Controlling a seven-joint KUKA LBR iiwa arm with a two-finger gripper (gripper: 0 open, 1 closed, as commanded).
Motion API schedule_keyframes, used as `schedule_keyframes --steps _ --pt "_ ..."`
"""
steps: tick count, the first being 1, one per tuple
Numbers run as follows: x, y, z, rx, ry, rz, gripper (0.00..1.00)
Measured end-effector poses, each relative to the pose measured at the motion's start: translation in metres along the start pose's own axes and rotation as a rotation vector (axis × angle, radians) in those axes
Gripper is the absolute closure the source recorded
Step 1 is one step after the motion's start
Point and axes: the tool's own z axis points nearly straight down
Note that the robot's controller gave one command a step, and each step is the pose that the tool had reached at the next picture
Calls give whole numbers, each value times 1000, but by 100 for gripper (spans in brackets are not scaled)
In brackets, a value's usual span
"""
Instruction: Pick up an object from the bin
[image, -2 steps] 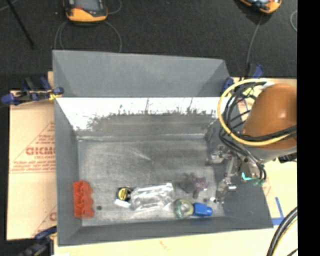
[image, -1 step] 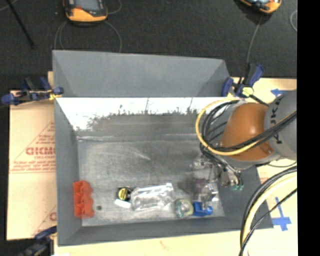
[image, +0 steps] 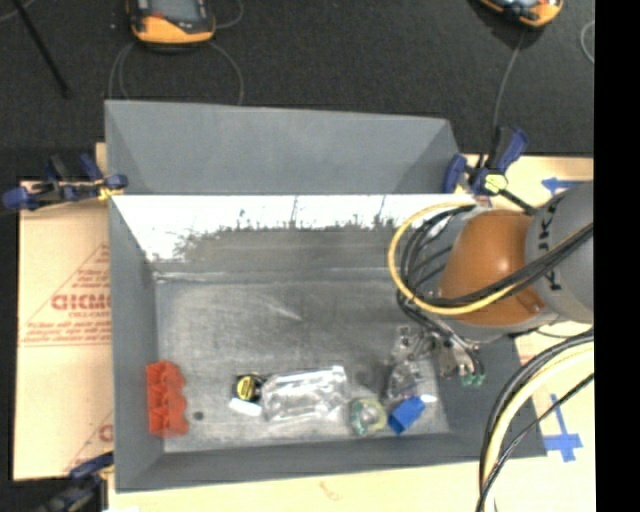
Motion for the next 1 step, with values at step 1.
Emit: schedule_keyframes --steps 1 --pt "6 6 -130 1 -7 -3 100"
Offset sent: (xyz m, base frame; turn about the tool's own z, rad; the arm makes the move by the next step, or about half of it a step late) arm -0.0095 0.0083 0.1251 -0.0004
